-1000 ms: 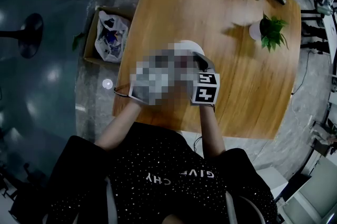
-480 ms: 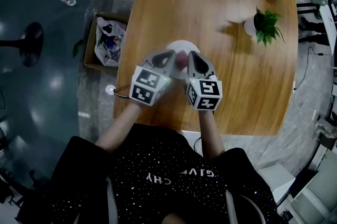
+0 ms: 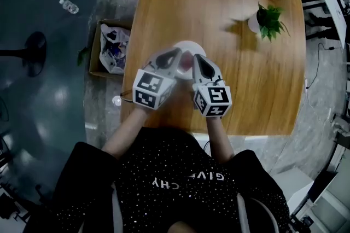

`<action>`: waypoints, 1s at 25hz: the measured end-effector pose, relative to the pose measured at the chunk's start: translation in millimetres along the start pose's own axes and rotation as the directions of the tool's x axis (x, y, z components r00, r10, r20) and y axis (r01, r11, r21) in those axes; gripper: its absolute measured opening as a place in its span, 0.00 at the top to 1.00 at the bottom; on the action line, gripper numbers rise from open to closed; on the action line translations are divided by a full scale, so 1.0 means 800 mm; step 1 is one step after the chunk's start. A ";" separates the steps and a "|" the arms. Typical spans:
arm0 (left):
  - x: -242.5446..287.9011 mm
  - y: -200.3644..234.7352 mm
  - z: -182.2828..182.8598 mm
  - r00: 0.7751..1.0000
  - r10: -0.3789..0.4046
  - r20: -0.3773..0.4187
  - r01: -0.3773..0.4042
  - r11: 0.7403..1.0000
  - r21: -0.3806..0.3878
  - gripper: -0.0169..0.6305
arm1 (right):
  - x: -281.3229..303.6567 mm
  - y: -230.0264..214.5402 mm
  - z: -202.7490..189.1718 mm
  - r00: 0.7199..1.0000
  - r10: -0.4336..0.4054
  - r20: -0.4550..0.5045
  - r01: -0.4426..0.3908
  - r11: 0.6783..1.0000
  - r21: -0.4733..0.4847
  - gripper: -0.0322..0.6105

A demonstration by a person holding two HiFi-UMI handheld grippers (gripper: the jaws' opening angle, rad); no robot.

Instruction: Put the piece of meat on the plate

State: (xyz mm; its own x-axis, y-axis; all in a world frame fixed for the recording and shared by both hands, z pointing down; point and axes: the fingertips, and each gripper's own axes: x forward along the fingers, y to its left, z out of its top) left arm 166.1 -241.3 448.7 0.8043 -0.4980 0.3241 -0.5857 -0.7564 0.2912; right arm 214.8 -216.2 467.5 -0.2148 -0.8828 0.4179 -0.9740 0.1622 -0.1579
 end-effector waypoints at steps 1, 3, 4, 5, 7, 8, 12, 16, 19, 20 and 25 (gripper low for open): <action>-0.003 -0.001 0.003 1.000 -0.002 0.005 0.002 1.000 0.005 0.96 | -0.003 0.001 0.002 1.000 -0.007 0.006 0.007 1.000 -0.004 0.93; -0.009 -0.005 0.008 1.000 -0.008 0.010 0.007 1.000 0.018 0.96 | -0.009 0.005 0.005 1.000 -0.017 0.016 0.017 1.000 -0.004 0.93; -0.012 -0.006 0.010 1.000 -0.011 0.011 0.011 1.000 0.024 0.96 | -0.012 0.007 0.007 1.000 -0.018 0.022 0.018 1.000 0.000 0.93; -0.015 -0.008 0.011 1.000 -0.015 0.013 0.015 0.999 0.030 0.96 | -0.015 0.009 0.009 0.999 -0.019 0.029 0.019 1.000 0.003 0.93; -0.021 -0.011 0.014 1.000 -0.021 0.018 0.021 0.999 0.039 0.96 | -0.021 0.014 0.015 0.999 -0.024 0.042 0.024 1.000 0.005 0.93; -0.024 -0.013 0.015 1.000 -0.025 0.020 0.024 0.999 0.043 0.96 | -0.025 0.016 0.018 0.998 -0.029 0.048 0.029 1.000 0.002 0.93; -0.036 -0.019 0.015 0.999 -0.035 0.025 0.034 0.998 0.061 0.96 | -0.045 0.017 0.027 0.995 -0.064 0.076 0.065 0.998 -0.008 0.93; -0.049 -0.024 0.013 0.999 -0.039 0.034 0.036 0.997 0.073 0.96 | -0.069 0.014 0.035 0.990 -0.089 0.113 0.088 0.996 0.012 0.93; -0.058 -0.026 0.016 0.998 -0.036 0.049 0.033 0.996 0.078 0.96 | -0.083 0.013 0.041 0.985 -0.107 0.136 0.108 0.994 0.004 0.93; -0.060 -0.026 0.017 0.998 -0.037 0.052 0.032 0.996 0.079 0.96 | -0.086 0.014 0.042 0.984 -0.114 0.139 0.115 0.993 -0.005 0.93; -0.064 -0.029 0.017 0.998 -0.038 0.052 0.033 0.996 0.088 0.96 | -0.095 0.019 0.044 0.981 -0.133 0.144 0.138 0.990 -0.029 0.93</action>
State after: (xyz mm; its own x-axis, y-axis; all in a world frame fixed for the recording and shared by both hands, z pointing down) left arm 139.7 -204.4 412.9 0.8301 -0.4902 0.2655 -0.5474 -0.8070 0.2214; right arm 218.9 -162.0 402.0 -0.0711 -0.9506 0.3022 -0.9960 0.0514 -0.0727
